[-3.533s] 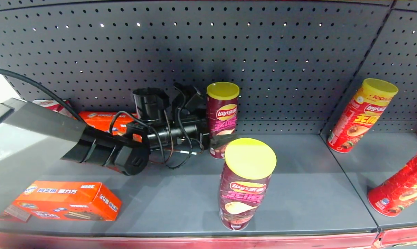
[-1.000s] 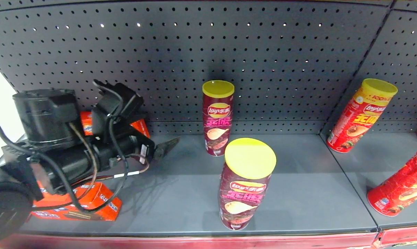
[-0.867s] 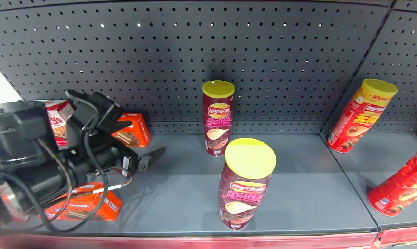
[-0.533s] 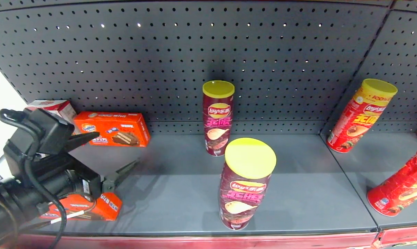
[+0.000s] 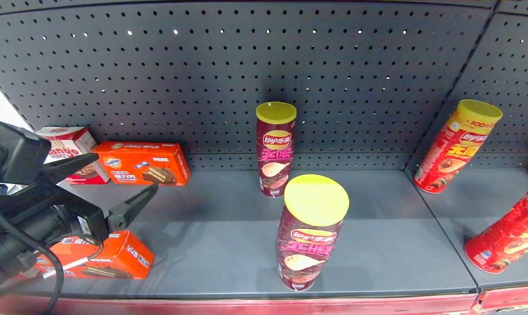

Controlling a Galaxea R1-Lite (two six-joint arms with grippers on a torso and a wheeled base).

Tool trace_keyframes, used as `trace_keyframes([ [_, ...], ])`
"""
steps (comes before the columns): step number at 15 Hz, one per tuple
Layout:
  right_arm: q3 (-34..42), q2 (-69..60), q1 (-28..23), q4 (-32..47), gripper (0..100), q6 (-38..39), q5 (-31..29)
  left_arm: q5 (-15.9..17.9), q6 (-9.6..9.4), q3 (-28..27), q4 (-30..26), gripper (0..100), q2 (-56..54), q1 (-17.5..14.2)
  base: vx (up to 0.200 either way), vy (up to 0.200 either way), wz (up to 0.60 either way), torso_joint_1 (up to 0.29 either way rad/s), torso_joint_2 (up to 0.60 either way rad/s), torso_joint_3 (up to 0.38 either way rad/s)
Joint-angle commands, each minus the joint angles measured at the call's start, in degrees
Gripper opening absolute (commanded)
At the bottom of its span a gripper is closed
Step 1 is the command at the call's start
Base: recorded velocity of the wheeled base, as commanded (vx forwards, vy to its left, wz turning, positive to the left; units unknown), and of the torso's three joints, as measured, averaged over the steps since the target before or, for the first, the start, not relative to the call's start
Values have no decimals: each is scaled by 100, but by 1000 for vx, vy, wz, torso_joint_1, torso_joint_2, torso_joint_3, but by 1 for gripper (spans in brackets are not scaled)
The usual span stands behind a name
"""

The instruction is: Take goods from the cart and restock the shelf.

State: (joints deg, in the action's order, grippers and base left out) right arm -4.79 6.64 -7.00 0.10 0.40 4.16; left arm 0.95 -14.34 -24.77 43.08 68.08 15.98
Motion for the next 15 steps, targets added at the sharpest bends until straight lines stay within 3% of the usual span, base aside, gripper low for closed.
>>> trace_keyframes([
  [1,-1323,1085,243,386,100,276,657,2,1,113,34,100,-102,-7,0,0,0,0,0,0],
  [3,-2079,1550,577,860,100,267,894,10,1,183,34,100,-102,-16,0,0,0,0,0,0],
  [4,-2615,1920,1069,1186,100,267,1298,10,-8,218,42,100,-102,-7,0,0,0,0,0,0],
  [6,-2887,2465,1948,1379,100,267,1448,10,-8,210,51,100,-102,-16,0,0,0,0,0,0],
  [10,-2782,3352,3468,1326,100,232,1105,63,-8,245,51,100,-102,-34,0,0,0,0,0,0],
  [15,-2782,4495,4365,614,100,83,217,63,-8,289,42,100,-102,-60,0,0,0,0,0,0],
])
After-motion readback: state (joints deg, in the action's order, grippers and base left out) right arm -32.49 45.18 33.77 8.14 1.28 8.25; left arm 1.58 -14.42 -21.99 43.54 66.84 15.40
